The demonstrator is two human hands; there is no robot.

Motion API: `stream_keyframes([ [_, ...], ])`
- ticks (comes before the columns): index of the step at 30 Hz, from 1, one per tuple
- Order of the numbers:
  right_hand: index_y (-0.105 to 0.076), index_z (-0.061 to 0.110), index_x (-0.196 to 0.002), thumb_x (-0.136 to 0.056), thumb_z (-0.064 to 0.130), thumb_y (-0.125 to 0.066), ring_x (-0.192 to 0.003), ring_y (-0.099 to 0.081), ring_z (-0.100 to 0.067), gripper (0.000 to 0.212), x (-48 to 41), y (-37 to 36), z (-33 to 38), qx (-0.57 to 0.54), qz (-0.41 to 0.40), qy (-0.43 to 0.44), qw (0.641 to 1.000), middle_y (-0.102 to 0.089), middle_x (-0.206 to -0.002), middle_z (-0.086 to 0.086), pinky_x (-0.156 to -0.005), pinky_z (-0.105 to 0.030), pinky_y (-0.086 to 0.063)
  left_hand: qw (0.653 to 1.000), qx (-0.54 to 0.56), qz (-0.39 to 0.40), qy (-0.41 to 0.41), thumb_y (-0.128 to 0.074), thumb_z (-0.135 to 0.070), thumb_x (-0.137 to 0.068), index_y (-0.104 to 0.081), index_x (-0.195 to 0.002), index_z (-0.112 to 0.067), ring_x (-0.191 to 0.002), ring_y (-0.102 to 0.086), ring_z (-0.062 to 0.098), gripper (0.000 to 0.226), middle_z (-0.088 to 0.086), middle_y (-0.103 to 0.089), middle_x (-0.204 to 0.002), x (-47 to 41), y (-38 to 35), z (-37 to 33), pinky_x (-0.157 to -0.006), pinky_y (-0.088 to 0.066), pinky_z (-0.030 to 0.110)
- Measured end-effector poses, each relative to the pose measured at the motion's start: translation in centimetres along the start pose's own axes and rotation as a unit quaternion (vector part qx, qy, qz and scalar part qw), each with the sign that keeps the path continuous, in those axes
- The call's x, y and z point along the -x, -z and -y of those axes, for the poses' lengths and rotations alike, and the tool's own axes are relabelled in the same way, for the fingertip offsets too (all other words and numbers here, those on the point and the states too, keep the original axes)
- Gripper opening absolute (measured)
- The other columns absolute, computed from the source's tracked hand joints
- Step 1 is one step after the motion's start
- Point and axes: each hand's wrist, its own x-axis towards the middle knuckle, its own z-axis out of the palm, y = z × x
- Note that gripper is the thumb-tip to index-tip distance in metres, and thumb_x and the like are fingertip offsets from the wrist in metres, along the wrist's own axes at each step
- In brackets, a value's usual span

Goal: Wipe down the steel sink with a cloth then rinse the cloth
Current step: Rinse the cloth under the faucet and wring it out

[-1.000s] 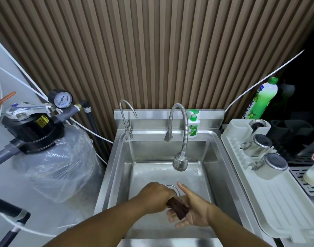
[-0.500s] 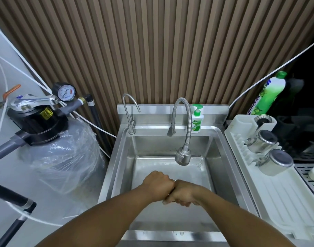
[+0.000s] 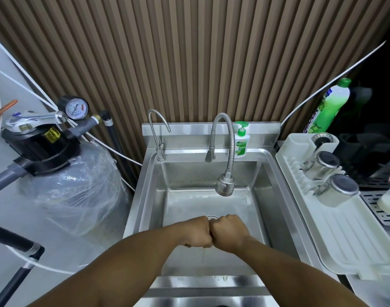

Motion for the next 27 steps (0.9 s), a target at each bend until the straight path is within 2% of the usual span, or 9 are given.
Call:
stream_keyframes([
  [5,-0.049,0.023,-0.048,-0.031,0.03,-0.083,-0.025,-0.042,-0.018,0.039,-0.4,0.5,-0.5,0.043,-0.062,0.055,0.996,-0.047,-0.036,0.005,-0.041,-0.018,-0.014,0.992,0.081,0.074,0.056,-0.057,0.001,-0.075,-0.04,-0.06,-0.017,-0.04,-0.025,0.015,0.029,0.001,-0.032,-0.043,0.1,0.9,0.1,-0.047,-0.02,0.024],
  [9,-0.053,0.021,-0.051,-0.034,0.026,-0.085,-0.027,-0.044,-0.017,0.037,-0.7,0.8,-0.6,0.082,-0.092,0.059,0.991,-0.05,-0.039,0.006,-0.039,-0.019,-0.017,0.996,0.054,0.057,0.039,-0.059,-0.004,-0.077,-0.043,-0.061,-0.015,-0.041,-0.031,0.018,0.026,0.002,-0.037,-0.046,-0.4,1.3,0.0,-0.045,-0.025,0.021],
  [12,-0.065,0.015,-0.086,-0.072,0.024,-0.074,-0.062,-0.065,-0.026,0.019,-0.3,1.4,-0.8,0.04,-0.082,0.044,0.995,-0.07,-0.074,-0.004,-0.051,-0.03,-0.04,0.996,-0.076,-0.012,-0.033,-0.063,-0.018,-0.085,-0.058,-0.077,-0.01,-0.06,-0.051,0.023,0.012,0.007,-0.055,-0.068,-0.7,1.4,0.1,-0.049,-0.04,0.024],
  [14,-0.062,0.016,-0.1,-0.083,0.034,-0.067,-0.082,-0.065,-0.029,0.025,0.6,2.0,-0.5,-0.126,0.037,-0.025,0.991,-0.071,-0.092,-0.005,-0.069,-0.036,-0.05,0.972,-0.204,-0.083,-0.081,-0.063,-0.026,-0.086,-0.064,-0.091,-0.012,-0.077,-0.058,0.027,0.015,0.008,-0.063,-0.085,-0.6,1.4,0.6,-0.06,-0.044,0.029],
  [16,-0.062,0.017,-0.09,-0.074,0.045,-0.076,-0.075,-0.062,-0.023,0.035,1.3,2.5,-0.8,-0.364,0.095,-0.087,0.923,-0.067,-0.082,-0.002,-0.068,-0.036,-0.05,0.932,-0.305,-0.159,-0.118,-0.063,-0.028,-0.085,-0.066,-0.101,-0.015,-0.088,-0.063,0.032,0.021,0.009,-0.068,-0.096,-0.4,1.5,1.2,-0.068,-0.044,0.033],
  [19,-0.066,0.015,-0.096,-0.081,0.064,-0.066,-0.071,-0.058,-0.02,0.052,2.2,2.9,-1.9,-0.674,0.211,-0.183,0.684,-0.062,-0.083,-0.009,-0.068,-0.033,-0.05,0.872,-0.37,-0.25,-0.198,-0.062,-0.023,-0.084,-0.065,-0.102,-0.015,-0.096,-0.061,0.03,0.021,0.006,-0.068,-0.099,0.0,1.9,1.8,-0.067,-0.044,0.036],
  [21,-0.066,0.01,-0.106,-0.082,0.081,-0.05,-0.08,-0.064,-0.025,0.077,2.6,2.4,-2.6,-0.742,0.316,-0.184,0.562,-0.064,-0.091,-0.012,-0.078,-0.038,-0.053,0.847,-0.396,-0.261,-0.241,-0.072,-0.02,-0.072,-0.065,-0.089,-0.014,-0.086,-0.062,0.027,0.019,0.004,-0.065,-0.086,0.6,2.3,1.7,-0.056,-0.045,0.032],
  [24,-0.063,0.001,-0.111,-0.078,0.091,-0.037,-0.098,-0.066,-0.031,0.1,2.6,1.0,-1.9,-0.784,0.398,-0.124,0.46,-0.068,-0.102,-0.016,-0.09,-0.043,-0.054,0.824,-0.416,-0.262,-0.28,-0.083,-0.016,-0.052,-0.065,-0.076,-0.017,-0.056,-0.062,0.022,0.03,-0.002,-0.059,-0.064,0.7,1.8,1.7,-0.041,-0.038,0.022],
  [27,-0.065,0.002,-0.11,-0.092,0.055,-0.058,-0.091,-0.071,-0.024,0.056,2.4,2.0,0.1,-0.795,0.399,-0.058,0.452,-0.073,-0.104,-0.015,-0.085,-0.038,-0.057,0.808,-0.426,-0.266,-0.309,-0.08,-0.02,-0.056,-0.061,-0.071,-0.019,-0.044,-0.057,0.021,0.024,-0.003,-0.055,-0.057,0.7,1.8,1.8,-0.041,-0.027,0.019],
])
